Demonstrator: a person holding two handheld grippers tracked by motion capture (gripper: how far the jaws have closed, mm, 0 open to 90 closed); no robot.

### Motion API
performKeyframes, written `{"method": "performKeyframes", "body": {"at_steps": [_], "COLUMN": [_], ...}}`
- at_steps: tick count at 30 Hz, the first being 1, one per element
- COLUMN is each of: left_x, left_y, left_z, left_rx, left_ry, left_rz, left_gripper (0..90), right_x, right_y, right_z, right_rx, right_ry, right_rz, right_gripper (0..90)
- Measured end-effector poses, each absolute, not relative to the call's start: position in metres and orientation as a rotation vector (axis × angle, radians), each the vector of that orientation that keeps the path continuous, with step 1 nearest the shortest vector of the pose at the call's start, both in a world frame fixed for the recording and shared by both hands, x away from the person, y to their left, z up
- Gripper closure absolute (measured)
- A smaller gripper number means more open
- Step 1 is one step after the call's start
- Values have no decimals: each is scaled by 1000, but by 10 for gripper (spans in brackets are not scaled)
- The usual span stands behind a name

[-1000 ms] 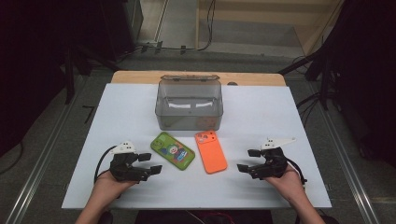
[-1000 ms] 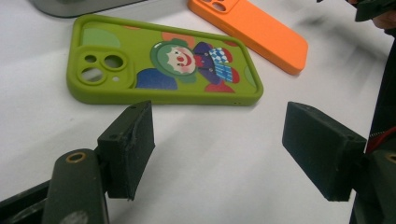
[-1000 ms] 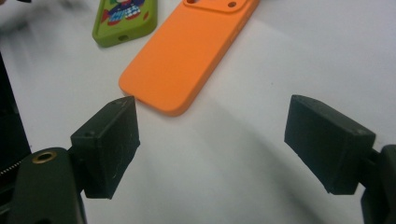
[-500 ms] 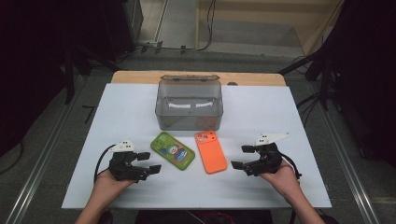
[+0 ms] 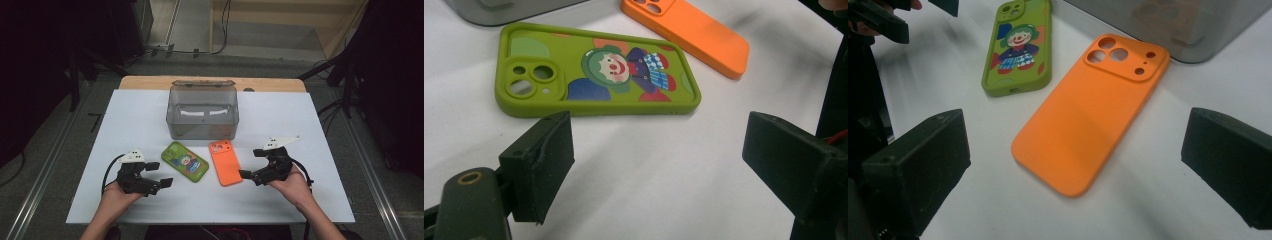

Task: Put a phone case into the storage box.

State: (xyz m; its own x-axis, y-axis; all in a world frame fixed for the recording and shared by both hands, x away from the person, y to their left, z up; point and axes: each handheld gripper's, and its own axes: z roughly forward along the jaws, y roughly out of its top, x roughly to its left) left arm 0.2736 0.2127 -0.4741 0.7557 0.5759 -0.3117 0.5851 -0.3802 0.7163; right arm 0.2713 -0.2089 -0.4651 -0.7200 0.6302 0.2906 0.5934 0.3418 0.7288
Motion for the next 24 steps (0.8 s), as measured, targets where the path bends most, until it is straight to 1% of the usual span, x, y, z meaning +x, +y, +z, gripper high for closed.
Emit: {"method": "performKeyframes", "body": {"at_steps": [10, 24], "left_x": [274, 274], "left_y": [214, 215], "left_z": [-475, -475], "left_rx": [2069, 2068], "left_ry": [872, 877], "left_rz": [3, -20], "left_gripper": [137, 145], "right_x": [280, 291], "right_y": [-188, -163], "right_z": [-460, -454], "right_rx": [1167, 1130], "right_ry": [2537, 2556], "right_rz": [1312, 1292], "right_gripper": [0, 0]}}
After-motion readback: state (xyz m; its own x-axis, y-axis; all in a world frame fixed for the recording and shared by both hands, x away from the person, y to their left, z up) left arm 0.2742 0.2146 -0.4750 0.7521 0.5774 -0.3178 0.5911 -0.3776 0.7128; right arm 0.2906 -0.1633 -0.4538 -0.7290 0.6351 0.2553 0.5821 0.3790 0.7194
